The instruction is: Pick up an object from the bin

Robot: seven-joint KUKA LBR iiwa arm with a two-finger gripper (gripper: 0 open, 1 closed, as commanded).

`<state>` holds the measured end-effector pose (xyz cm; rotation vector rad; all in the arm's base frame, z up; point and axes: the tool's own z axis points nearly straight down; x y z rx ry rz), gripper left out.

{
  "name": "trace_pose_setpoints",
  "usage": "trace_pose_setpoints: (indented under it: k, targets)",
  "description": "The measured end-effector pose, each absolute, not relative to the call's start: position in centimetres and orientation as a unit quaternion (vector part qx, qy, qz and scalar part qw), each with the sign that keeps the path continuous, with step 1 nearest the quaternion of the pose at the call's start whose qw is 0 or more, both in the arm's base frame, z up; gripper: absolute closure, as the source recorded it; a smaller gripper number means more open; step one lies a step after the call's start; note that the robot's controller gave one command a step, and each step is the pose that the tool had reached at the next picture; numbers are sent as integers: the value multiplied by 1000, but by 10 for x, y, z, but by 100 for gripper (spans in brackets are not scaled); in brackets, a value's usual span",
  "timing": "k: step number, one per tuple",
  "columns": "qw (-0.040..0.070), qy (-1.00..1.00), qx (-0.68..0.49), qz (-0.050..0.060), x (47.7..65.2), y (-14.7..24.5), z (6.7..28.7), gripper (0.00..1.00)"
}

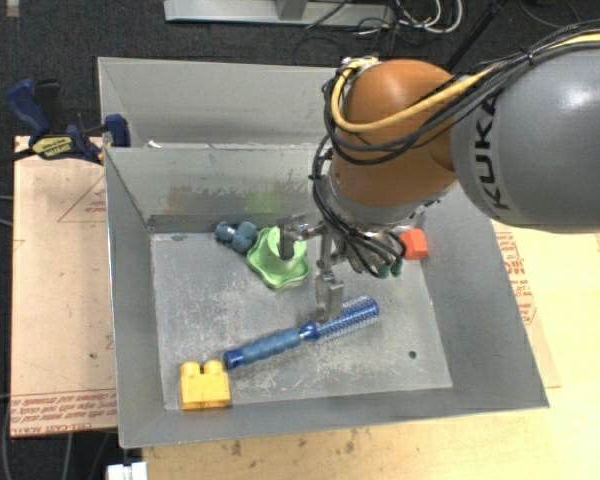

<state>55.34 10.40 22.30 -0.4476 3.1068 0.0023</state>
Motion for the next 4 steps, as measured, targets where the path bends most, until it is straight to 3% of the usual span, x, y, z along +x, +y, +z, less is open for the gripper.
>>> trace_pose_setpoints:
  k: [1,2,3,4]
  targets:
    - [4,997,-75,1,489,94,68,0]
    - [3,996,-87,1,482,91,94,0]
    - [0,996,-87,1,480,90,92,100]
    - [5,995,-101,1,517,83,214,100]
